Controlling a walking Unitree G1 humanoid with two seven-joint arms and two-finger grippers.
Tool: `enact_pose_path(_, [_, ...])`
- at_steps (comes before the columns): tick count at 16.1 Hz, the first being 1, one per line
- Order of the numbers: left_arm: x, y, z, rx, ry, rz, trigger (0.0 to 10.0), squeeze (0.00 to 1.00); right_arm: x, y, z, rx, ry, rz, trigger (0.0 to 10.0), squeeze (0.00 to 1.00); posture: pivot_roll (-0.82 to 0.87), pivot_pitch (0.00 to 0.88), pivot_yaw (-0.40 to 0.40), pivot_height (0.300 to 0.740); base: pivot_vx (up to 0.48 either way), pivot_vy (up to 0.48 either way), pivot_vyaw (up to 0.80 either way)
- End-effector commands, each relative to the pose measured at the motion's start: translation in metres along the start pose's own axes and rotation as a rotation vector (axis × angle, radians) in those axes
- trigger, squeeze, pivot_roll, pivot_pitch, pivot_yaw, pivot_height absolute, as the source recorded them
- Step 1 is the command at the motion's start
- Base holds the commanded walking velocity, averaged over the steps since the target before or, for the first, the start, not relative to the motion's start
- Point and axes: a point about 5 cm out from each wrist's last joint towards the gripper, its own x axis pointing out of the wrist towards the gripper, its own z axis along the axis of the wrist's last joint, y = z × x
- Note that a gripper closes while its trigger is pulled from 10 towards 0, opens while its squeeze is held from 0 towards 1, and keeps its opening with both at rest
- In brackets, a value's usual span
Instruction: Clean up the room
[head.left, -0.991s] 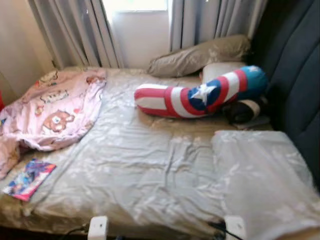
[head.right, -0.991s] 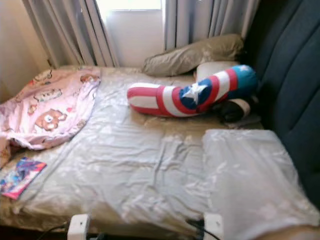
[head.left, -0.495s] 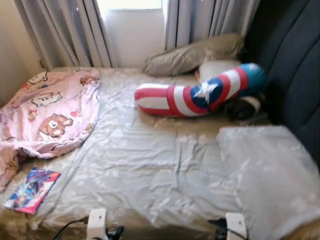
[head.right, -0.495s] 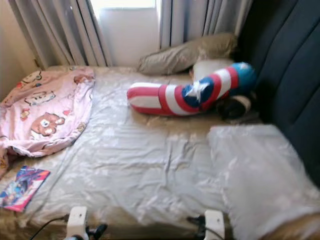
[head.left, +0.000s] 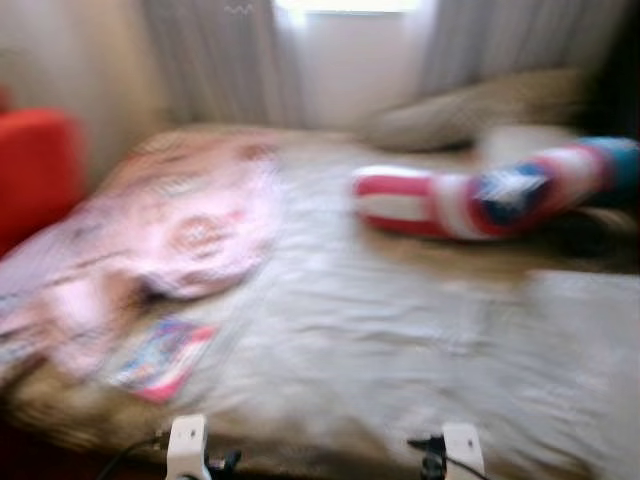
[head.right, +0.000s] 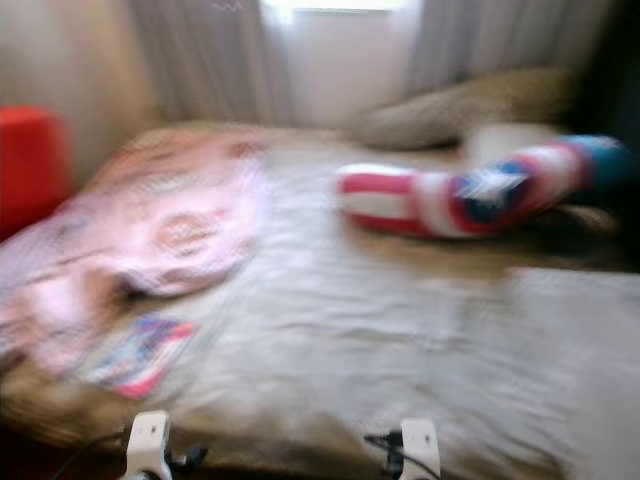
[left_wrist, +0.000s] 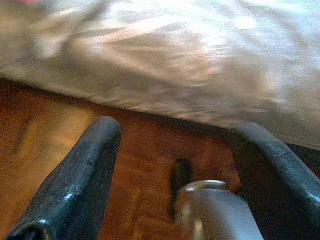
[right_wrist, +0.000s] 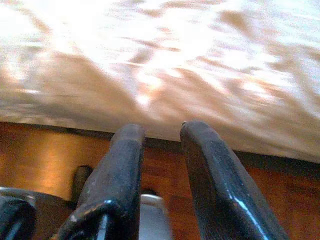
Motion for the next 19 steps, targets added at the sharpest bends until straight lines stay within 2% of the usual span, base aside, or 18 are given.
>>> enact_pose_path(1, [0.0006,-0.0056,-0.0033,0.001,0.018,-0.015,10.0,0.00,-0.0035,-0.0073,-0.0128,0.023,0.049,-0.024,10.0,0.00,-0.02,0.000,0.025,0.740,0.000,0.446,0.00])
enact_pose_path(5, [0.0009,-0.0056,-0.0017,-0.001,0.012,-0.018,10.0,0.00,-0.0041,-0.0084,-0.0148,0.024,0.054,-0.032,10.0,0.00,-0.02,0.000,0.025,0.740,0.000,0.442,0.00])
enact_pose_path(6, [0.0011,-0.0056,-0.0007,-0.002,0.009,-0.018,10.0,0.00,-0.0040,-0.0087,-0.0151,-0.002,0.062,-0.034,10.0,0.00,-0.02,0.000,0.026,0.740,0.000,0.439,0.00])
enact_pose_path(19, [0.0013,-0.0061,0.0003,-0.002,0.004,-0.022,10.0,0.00,-0.0033,-0.0072,-0.0120,0.023,0.043,-0.031,10.0,0.00,-0.02,0.000,0.026,0.740,0.000,0.440,0.00])
